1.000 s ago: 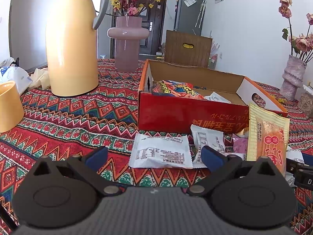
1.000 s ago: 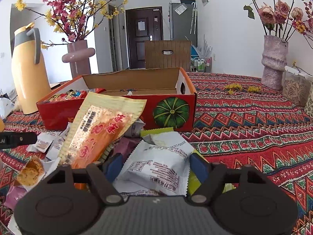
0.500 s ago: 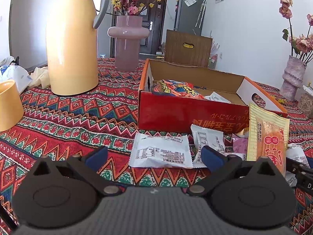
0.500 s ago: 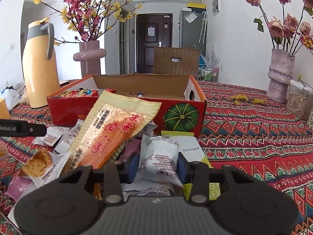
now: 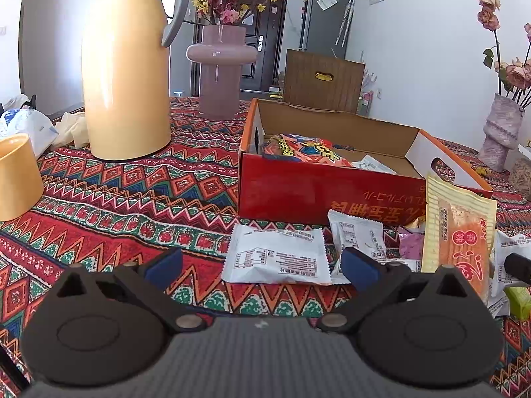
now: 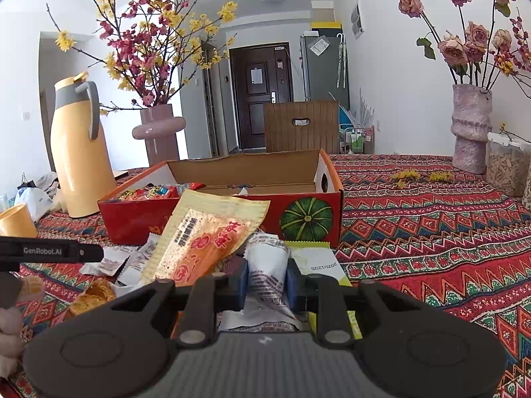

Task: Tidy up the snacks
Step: 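Grasp a white packet with the right gripper while the left gripper grasps the biscuit packet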

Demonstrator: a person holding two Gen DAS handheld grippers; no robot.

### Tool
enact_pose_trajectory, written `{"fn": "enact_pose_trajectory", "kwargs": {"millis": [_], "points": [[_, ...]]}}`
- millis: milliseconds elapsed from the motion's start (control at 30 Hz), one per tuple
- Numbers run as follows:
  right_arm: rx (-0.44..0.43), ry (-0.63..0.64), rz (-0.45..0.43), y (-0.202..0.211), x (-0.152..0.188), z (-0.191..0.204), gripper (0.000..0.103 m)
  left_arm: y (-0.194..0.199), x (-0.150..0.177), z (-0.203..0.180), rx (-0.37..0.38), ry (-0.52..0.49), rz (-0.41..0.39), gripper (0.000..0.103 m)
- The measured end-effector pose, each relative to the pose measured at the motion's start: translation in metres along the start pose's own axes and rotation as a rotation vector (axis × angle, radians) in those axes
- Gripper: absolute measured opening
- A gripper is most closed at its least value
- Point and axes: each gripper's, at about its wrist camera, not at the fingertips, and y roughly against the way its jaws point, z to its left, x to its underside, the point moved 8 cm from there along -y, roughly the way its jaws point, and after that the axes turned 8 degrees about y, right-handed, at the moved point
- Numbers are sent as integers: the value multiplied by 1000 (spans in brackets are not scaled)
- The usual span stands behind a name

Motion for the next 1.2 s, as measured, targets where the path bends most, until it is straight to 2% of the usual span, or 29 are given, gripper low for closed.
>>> {"fn": "enact_pose_trajectory", "kwargs": {"millis": [300, 433, 700, 967, 1200], "points": [[-4, -27, -45, 17, -4, -9, 22, 3, -2, -4, -14, -13, 14, 103], [-6, -38, -53, 21, -4, -12, 22, 14, -1, -16, 27, -16, 44, 103], [-15, -53, -58, 25, -1, -16, 22, 24, 17, -53, 63, -92, 98, 103], [-15, -69, -54, 27, 2, -20, 22, 23, 35, -71, 64, -87, 179, 103], [-16, -79, -51, 27, 5, -23, 22, 26, 42, -81, 69, -103, 191, 103]]}}
